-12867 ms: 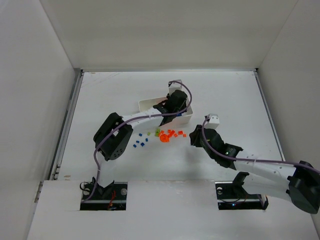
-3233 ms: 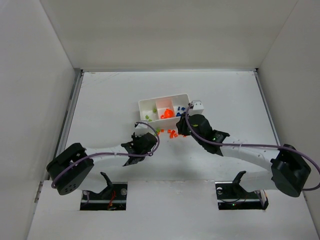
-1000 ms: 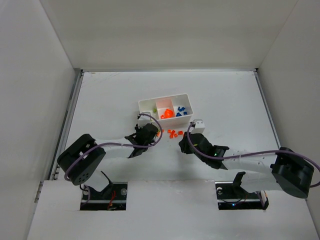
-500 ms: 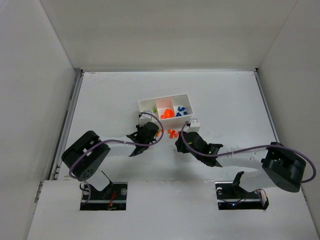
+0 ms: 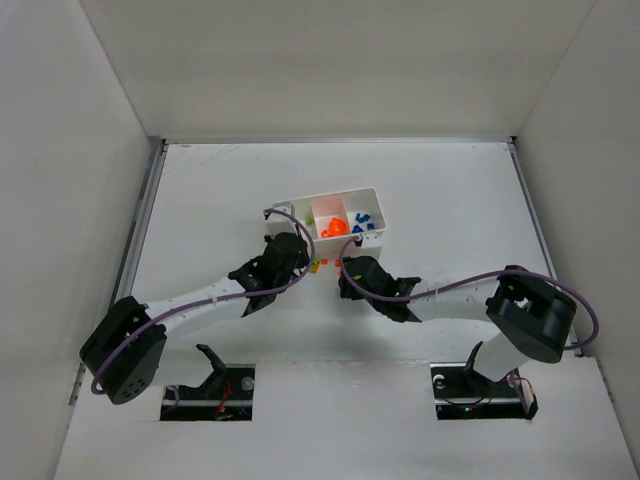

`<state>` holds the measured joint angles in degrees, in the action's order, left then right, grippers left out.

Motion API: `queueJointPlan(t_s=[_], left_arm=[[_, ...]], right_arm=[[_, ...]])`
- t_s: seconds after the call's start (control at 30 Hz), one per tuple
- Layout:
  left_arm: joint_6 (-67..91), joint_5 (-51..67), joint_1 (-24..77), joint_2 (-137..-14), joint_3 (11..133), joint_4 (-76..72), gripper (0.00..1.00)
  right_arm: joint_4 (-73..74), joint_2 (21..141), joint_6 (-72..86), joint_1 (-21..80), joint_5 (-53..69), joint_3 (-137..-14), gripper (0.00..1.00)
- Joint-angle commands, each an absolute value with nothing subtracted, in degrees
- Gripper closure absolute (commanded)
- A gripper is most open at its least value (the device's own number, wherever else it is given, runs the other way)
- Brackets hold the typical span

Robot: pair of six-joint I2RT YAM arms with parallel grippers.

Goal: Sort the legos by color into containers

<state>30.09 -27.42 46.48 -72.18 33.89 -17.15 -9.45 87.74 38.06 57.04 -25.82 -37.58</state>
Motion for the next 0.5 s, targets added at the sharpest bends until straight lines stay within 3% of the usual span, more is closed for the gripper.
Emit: queueJointPlan(t_s=[0.0,0.33,0.47], left_arm=[[31.20,-27.78,43.29,-71.98,37.08,-18.71,0.90],[31.11,-23.29,38.10,-84.28,44.64,-23.20,0.87],[31.55,-23.38,37.22,-85.43,45.18,-22.59,0.77]], right_arm=[[-11.08,89.90,36.39,56.82,-27.59,-41.74,0.54],[-10.11,94.83,37.53,56.20,-29.18,-43.86,0.55],[-10.46,95.97,37.88,55.59,-29.44,-44.12,0.55]])
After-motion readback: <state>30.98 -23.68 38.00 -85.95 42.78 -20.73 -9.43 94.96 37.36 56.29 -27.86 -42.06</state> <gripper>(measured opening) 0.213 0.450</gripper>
